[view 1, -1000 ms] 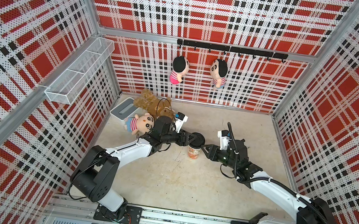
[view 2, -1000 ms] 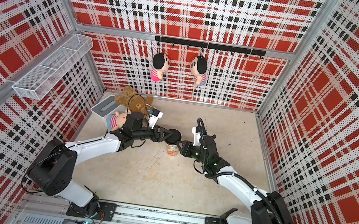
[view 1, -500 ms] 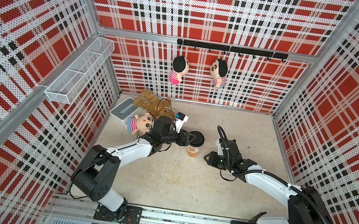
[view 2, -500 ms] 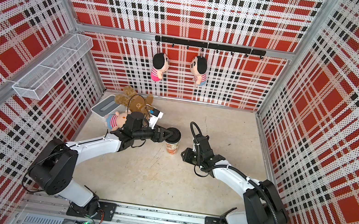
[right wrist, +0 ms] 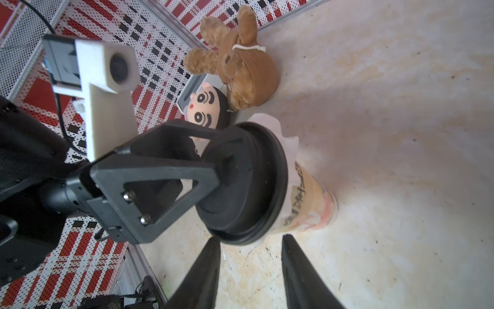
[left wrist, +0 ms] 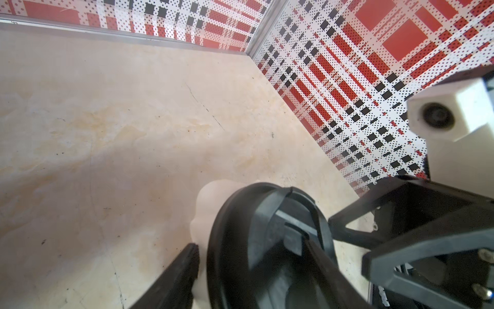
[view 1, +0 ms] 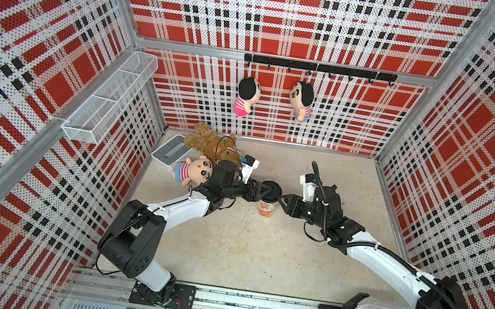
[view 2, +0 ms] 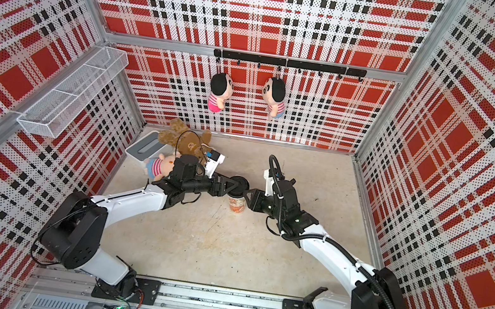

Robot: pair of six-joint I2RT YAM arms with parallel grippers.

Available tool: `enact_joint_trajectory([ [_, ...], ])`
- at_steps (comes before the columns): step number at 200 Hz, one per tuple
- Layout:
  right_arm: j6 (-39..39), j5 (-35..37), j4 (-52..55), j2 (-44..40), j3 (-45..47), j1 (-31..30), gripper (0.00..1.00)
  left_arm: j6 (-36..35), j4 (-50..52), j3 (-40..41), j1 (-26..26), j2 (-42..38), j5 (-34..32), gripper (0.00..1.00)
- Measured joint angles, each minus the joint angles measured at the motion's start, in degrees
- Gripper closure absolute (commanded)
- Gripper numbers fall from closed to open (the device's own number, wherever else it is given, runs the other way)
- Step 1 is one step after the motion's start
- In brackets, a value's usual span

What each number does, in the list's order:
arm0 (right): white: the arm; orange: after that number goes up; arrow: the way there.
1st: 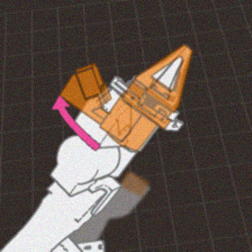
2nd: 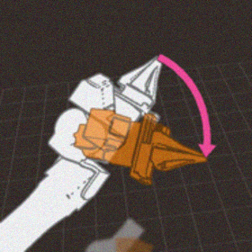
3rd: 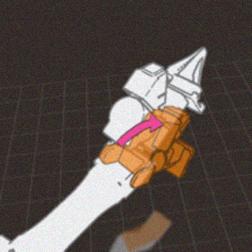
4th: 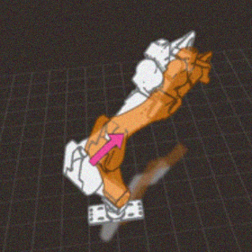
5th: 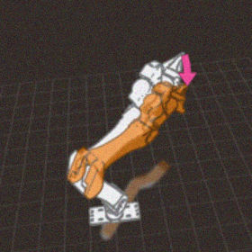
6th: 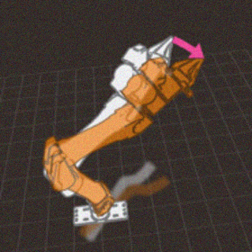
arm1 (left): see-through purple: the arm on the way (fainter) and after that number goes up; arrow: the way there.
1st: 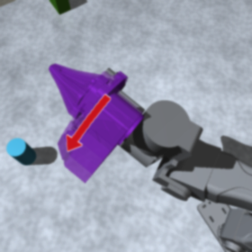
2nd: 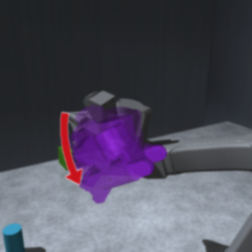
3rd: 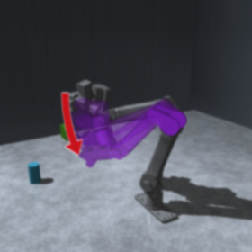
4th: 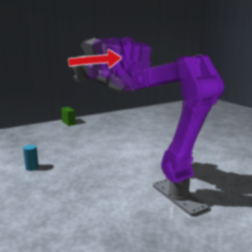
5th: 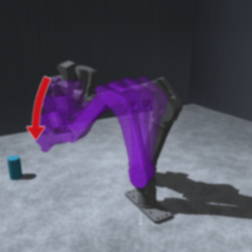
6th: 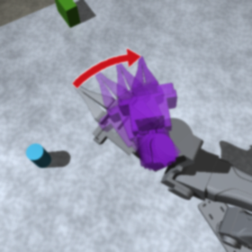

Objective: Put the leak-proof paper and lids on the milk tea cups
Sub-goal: Secure the cup lid on the cup.

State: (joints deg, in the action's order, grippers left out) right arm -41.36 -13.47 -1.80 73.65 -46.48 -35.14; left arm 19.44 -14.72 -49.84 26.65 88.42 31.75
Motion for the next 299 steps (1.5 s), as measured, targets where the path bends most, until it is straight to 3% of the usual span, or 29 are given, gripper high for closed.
enact_joint_trajectory([
  [102, 0.1, -0.1, -2.9, 3.3, -0.2, 0.0, 0.60, 0.0, -0.5, 0.3, 0.0, 0.0, 0.5, 0.37],
  [157, -0.2, 1.4, -5.4, 3.7, 1.5, 0.1, 0.69, 0.2, -0.6, 0.4, -0.1, 0.0, 0.5, 0.38],
  [226, -2.9, 1.8, -17.4, 4.1, 8.0, 0.1, 0.69, 0.9, -1.8, 1.1, -0.4, 0.0, 0.8, 0.38],
  [299, -3.8, -0.4, -21.3, 4.5, 9.1, 0.4, 0.63, 1.1, -2.1, 1.3, -0.6, -0.1, 1.0, 0.38],
])
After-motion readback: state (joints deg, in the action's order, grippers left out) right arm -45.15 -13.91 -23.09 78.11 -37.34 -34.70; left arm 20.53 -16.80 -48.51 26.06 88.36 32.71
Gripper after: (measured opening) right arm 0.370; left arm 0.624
